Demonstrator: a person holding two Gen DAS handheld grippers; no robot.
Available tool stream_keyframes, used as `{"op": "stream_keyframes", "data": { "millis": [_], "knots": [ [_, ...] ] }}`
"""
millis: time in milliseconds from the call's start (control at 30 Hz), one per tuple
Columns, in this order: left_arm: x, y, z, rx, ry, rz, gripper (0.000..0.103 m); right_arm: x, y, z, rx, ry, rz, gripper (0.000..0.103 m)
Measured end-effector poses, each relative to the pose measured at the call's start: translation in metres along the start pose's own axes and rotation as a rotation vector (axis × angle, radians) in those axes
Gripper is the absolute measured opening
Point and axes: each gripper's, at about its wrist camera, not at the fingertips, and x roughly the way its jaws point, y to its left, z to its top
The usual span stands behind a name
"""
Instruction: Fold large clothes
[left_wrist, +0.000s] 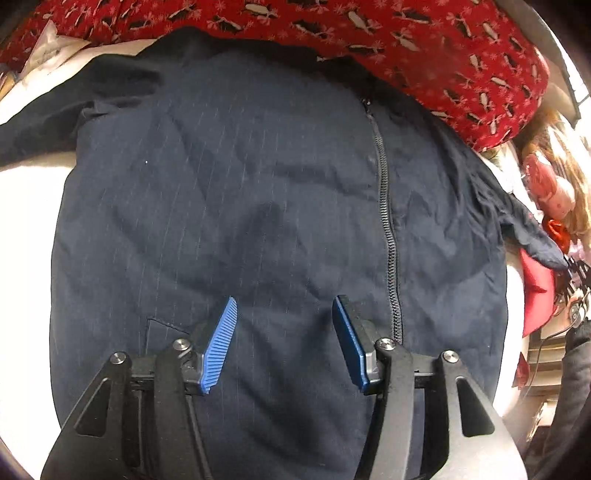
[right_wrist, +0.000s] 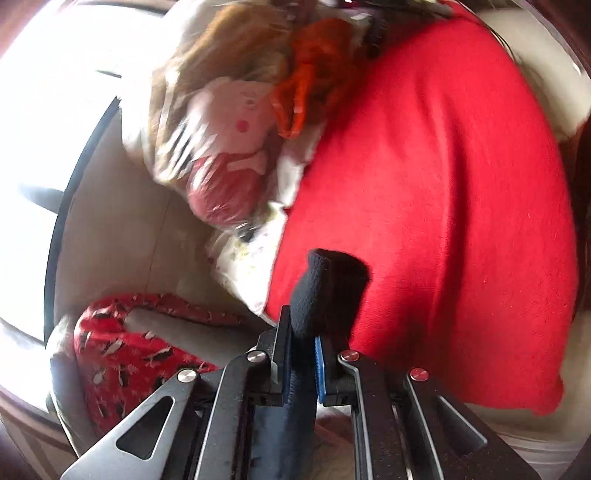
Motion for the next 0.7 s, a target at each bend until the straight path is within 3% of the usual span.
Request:
{"op": "stream_keyframes", "data": {
  "millis": [133,233,467,700],
  "knots": [
    [-0.005,0.006,0.000,0.007,0.014,-0.040,0.053,0.003,0.043,-0.029,-0.083,0.070,0.071,0.009],
    [-0.007,0.009,0.004,-0.005,0.023,-0.077,0.053,0.006,0.085,-0.069,-0.190,0.165,0.124,0.009],
    [-0.024,0.029,0.013,-0.039,0.000,-0.127,0.053,0.016,0.180,-0.209,-0.478,0.376,0.208,0.009],
    [-0.042,0.062,0.016,-0.068,-0.039,-0.155,0.053,0.036,0.231,-0.356,-0.681,0.564,0.225,0.010]
  ]
}}
